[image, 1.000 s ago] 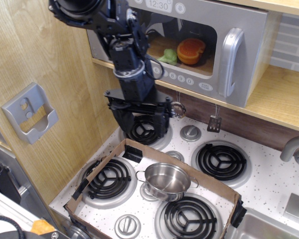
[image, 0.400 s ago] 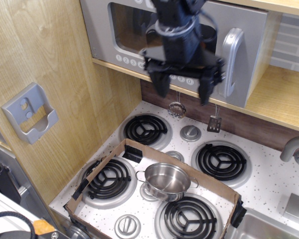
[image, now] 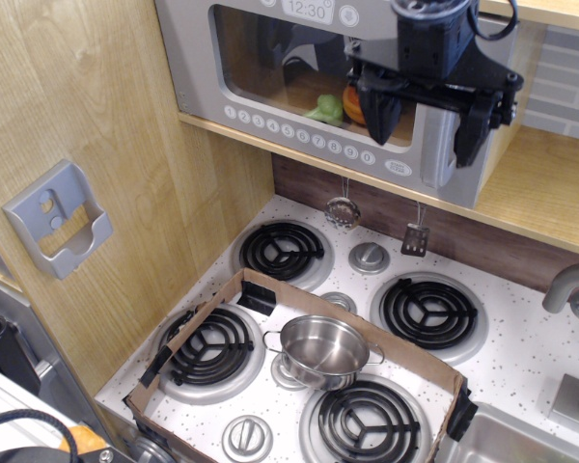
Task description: Open microwave
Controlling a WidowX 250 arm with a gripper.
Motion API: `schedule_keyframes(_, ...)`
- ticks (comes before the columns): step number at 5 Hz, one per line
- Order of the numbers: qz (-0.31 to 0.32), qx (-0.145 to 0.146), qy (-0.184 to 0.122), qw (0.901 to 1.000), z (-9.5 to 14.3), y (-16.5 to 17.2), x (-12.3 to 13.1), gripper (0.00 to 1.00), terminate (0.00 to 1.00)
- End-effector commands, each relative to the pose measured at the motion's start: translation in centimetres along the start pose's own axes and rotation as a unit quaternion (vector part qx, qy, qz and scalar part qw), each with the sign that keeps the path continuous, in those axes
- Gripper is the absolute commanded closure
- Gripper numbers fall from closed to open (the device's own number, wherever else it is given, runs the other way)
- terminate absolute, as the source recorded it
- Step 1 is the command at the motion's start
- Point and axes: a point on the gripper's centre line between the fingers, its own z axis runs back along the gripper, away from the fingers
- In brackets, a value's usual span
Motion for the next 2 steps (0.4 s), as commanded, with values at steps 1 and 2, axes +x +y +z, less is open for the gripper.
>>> schedule_keyframes(1,-0.027,0.005,-0.032,0.9991,-0.44,0.56,2.76,0.00,0.00)
schedule_keyframes(2,-0.032,-0.004,-0.029,0.9991,-1.14,0.89,3.30,0.00,0.00)
